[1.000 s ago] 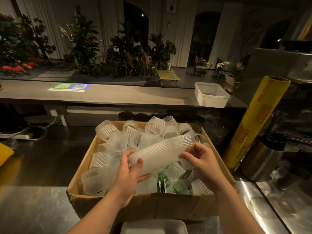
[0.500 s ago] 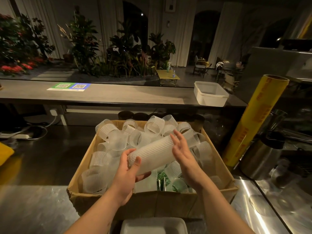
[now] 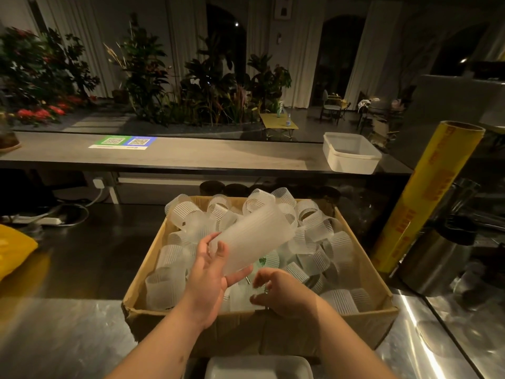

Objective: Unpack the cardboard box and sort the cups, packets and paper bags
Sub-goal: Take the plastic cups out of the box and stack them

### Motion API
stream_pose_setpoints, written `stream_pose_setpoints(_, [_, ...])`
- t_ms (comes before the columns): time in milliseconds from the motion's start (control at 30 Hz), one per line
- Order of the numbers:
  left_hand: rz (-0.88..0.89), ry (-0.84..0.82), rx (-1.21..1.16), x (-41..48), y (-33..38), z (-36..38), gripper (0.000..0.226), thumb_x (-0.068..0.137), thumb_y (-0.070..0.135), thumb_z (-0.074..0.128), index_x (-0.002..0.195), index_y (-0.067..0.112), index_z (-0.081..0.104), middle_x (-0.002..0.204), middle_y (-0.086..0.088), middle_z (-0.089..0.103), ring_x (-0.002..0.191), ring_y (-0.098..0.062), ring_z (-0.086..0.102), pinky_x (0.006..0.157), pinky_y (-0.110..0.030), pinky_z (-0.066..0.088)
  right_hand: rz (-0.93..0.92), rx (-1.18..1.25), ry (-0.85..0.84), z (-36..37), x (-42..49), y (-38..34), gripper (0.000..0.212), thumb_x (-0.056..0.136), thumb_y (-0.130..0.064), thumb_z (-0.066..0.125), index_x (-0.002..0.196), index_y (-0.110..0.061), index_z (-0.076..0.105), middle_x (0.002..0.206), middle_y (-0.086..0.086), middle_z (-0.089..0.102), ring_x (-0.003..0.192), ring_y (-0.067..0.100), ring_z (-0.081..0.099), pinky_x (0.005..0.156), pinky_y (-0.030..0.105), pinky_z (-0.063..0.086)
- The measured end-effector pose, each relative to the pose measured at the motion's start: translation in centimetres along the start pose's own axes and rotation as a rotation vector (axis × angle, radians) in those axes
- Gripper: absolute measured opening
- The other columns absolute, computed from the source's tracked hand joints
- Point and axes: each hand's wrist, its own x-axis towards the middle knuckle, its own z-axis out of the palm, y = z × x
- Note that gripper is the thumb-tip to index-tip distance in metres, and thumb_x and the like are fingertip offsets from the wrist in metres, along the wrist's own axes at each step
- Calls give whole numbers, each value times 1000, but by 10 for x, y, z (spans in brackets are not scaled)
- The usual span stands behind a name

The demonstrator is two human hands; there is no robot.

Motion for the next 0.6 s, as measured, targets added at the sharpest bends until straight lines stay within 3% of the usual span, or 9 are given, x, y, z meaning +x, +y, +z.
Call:
stream_pose_setpoints(33, [7, 3, 15, -1, -1, -2, 42, 93, 44, 53, 134, 38, 46, 140, -8, 45, 102, -28, 74, 94, -53, 58, -2, 80, 11, -3, -1, 1, 8, 96, -32, 69, 102, -28, 65, 101, -12, 65, 93, 9, 61, 88, 28, 52])
stream_pose_setpoints(100, [10, 12, 9, -1, -2, -6, 41, 97, 41, 52, 137, 35, 44, 141, -7, 44, 104, -30, 73, 95, -53, 57, -13, 277, 75, -11, -4, 9, 8, 100, -27, 64, 95, -20, 66, 93, -3, 71, 88, 13, 67, 87, 32, 57])
stream_pose_setpoints(233, [-8, 30, -47, 0, -1, -9, 44, 94, 42, 54, 137, 33, 46, 141, -6, 45, 118, -38, 63, 87, -46, 61, 68, 574, 172, -34, -17, 25, 8, 99, -13, 64, 95, -7, 68, 84, 1, 67, 80, 11, 62, 76, 20, 49])
stream_pose_setpoints(400, [7, 30, 52, -5, -9, -5, 43, 88, 44, 59, 130, 38, 49, 138, -5, 44, 114, -37, 66, 89, -47, 61, 141, 723, 140, -57, -41, 49, 11, 99, -16, 63, 95, -8, 68, 87, 3, 70, 81, 18, 65, 78, 31, 55])
stream_pose_setpoints(500, [27, 8, 156, -6, -17, -3, 42, 90, 42, 58, 131, 39, 47, 137, -3, 45, 116, -32, 63, 90, -45, 60, 108, 805, 220, -69, -56, 56, 10, 99, -14, 61, 98, -5, 66, 91, 8, 71, 81, 21, 68, 74, 32, 58])
stream_pose_setpoints(600, [19, -10, 228, -6, -23, 1, 42, 91, 43, 58, 131, 41, 46, 136, -3, 46, 117, -31, 61, 92, -45, 60, 112, 902, 342, -78, -64, 59, 9, 98, -11, 60, 99, -2, 65, 95, 14, 72, 88, 30, 72, 83, 48, 61])
